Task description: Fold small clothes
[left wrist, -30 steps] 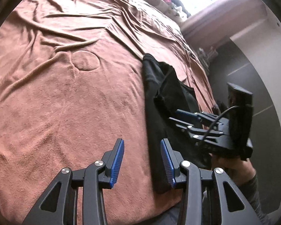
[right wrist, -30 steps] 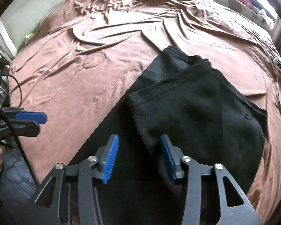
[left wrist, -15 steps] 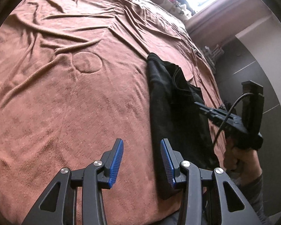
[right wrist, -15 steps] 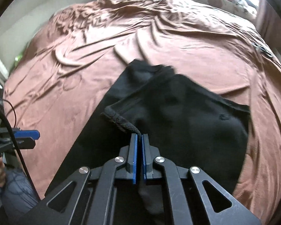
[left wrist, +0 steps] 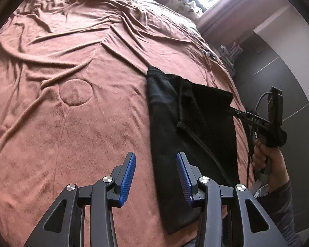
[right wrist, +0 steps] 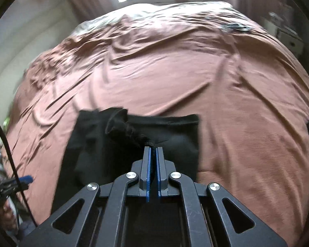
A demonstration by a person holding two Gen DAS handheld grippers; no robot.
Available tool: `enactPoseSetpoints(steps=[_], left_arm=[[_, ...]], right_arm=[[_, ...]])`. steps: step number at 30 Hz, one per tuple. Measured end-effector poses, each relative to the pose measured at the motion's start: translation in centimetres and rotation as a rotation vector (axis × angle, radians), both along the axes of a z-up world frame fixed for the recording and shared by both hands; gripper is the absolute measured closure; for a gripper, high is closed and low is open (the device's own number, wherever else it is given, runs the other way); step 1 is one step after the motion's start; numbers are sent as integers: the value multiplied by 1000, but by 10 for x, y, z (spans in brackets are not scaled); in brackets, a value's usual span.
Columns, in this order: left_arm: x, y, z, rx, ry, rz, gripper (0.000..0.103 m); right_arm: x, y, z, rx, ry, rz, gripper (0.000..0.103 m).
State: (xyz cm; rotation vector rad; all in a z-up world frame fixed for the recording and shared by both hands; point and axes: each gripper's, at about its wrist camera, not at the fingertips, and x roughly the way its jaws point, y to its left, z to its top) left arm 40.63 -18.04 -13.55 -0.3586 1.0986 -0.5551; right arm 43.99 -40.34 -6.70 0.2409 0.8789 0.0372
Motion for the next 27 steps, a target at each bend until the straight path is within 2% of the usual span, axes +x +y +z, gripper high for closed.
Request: enactPoseSetpoints(steps=[5, 8, 10, 11, 12, 17, 27], left_arm=[[7, -5, -3, 16, 7, -5, 60], [9, -9, -7, 26, 19, -17, 60], [12, -13, -11, 31, 26, -23, 60], [13, -15, -13, 35, 30, -26, 60], [14, -17, -14, 37, 34, -28, 60], [15, -26, -20, 54, 41, -55, 60], [14, -27, -36, 56, 79, -48, 60]], right_arm=[[1, -23, -16, 112, 46, -57, 101], [-2, -25, -20, 152, 56, -42, 97], [-2, -27, -22, 156, 65, -29, 81], [1, -30, -21, 154, 65, -27, 64], [-1, -29, -21, 150, 55, -25, 53], [2, -22, -16, 95, 24, 3, 53], [-13, 45, -9, -20, 31, 266, 53]])
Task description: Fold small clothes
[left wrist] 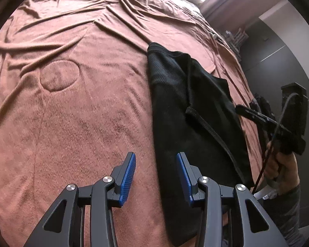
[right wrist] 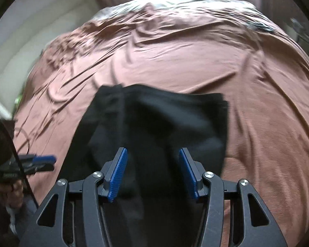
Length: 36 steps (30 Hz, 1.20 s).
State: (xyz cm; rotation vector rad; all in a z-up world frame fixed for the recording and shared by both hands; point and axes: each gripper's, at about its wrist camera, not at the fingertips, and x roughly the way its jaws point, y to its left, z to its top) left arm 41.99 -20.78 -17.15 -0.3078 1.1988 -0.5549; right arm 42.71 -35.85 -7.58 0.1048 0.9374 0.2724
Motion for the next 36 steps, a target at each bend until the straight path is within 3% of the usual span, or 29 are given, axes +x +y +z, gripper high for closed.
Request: enactPoseSetpoints(steps=[13, 16, 20, 22, 26, 33, 36], left_arm=[[-5, 17, 4, -33, -10, 34, 60], [-6, 23, 3, -35, -11, 45, 60], [-6, 29, -1, -42, -2, 62, 60], [-7, 29, -3, -38, 2, 65, 60], [-9, 30, -4, -34, 8, 69, 60], [-10, 26, 2, -20, -14, 61, 60], [-10, 24, 2, -16, -13, 61, 60]], right_arm=[[14, 54, -23, -75, 51, 176, 53], [22, 62, -32, -122, 66, 187, 51], [26, 74, -36, -220, 23, 201, 51], [25, 78, -37, -262, 10, 194, 57], [26, 79, -32, -289, 1, 142, 99], [31, 18, -17, -171, -2, -77, 99], [32, -16, -14, -55, 15, -172, 96]])
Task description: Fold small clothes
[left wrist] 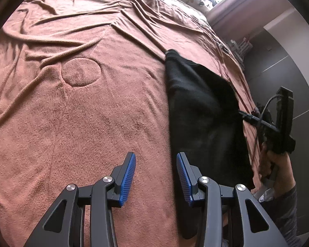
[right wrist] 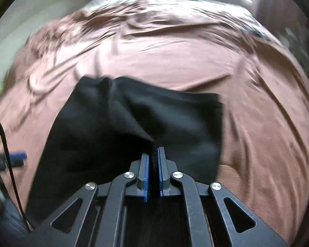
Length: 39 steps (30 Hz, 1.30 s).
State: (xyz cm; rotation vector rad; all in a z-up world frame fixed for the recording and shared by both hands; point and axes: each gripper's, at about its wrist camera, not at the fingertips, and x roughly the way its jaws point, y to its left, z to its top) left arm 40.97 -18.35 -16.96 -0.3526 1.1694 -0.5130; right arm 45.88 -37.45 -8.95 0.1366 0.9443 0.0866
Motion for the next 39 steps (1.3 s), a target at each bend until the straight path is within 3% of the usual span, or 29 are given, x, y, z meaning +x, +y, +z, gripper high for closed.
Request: enactPoseSetpoints(steps=[5, 8, 18, 23, 31, 34, 39], left_arm=[[0, -2, 0, 8, -1, -1, 60], [2, -1, 1, 4, -1, -1, 60], [2, -15, 4, 18, 2, -57, 60], [-4, -30, 0, 33, 25, -114, 60], [-19, -55, -6, 66, 69, -205, 60], [-28, -63, -10, 103, 86, -246, 60], [-39, -63, -11, 142, 99, -276, 60]], right_arm=[[-13, -18, 5, 46, -14, -85, 90], [-23, -22, 6, 79, -34, -100, 79], [-59, -20, 4, 158, -17, 45, 79], [-74, -19, 0, 130, 32, 107, 79], [-100, -16, -7, 34, 86, 101, 79], [-113, -16, -4, -4, 89, 79, 79], [-142, -33, 5, 21, 79, -4, 79]])
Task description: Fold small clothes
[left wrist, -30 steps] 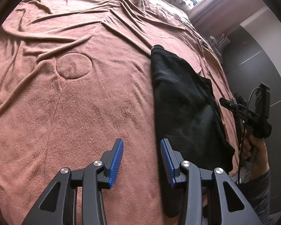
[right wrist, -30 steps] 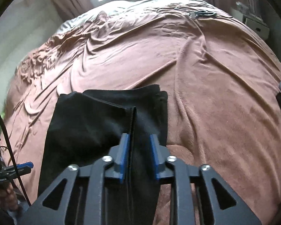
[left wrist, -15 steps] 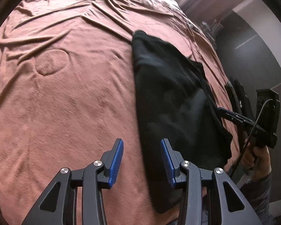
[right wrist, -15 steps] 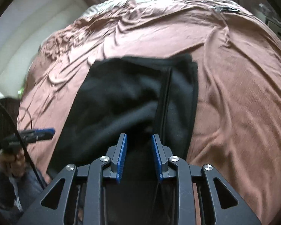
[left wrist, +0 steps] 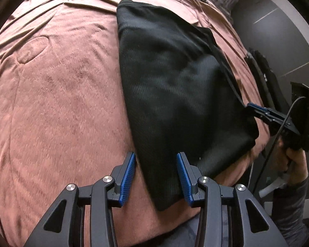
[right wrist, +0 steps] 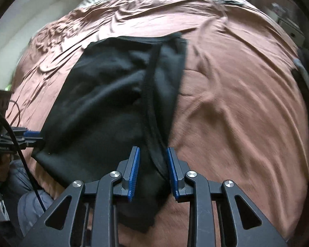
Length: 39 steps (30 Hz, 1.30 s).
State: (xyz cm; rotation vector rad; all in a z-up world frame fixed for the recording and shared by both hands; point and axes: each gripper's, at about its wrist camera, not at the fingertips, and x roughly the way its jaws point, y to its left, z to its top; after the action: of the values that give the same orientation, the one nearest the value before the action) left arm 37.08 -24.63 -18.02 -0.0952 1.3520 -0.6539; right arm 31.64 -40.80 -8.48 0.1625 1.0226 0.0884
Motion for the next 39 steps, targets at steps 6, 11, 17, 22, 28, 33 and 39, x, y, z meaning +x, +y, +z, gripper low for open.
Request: enactPoseSetpoints(steps=[6, 11, 17, 22, 28, 33, 39], left_arm=[[-6, 9, -1, -6, 35, 10, 60], [-10, 15, -4, -27, 63, 35, 60], [-14, 13, -6, -50, 89, 26, 61], [-13, 18, -6, -87, 108, 28, 97], [-11, 32, -2, -113, 117, 47, 98], [-2, 31, 0, -112, 124, 70, 74], [15, 32, -4, -145, 135, 116, 60]], right_arm=[[-36, -7, -3, 91, -3, -47, 79], [-50, -3, -11, 115, -5, -43, 79], [-62, 2, -17, 116, -2, -60, 94], [-69, 3, -15, 143, -8, -72, 98], [-77, -2, -14, 199, 11, -63, 98], [-73, -14, -9, 236, -31, -99, 53], [-62, -22, -21, 321, -55, -125, 36]])
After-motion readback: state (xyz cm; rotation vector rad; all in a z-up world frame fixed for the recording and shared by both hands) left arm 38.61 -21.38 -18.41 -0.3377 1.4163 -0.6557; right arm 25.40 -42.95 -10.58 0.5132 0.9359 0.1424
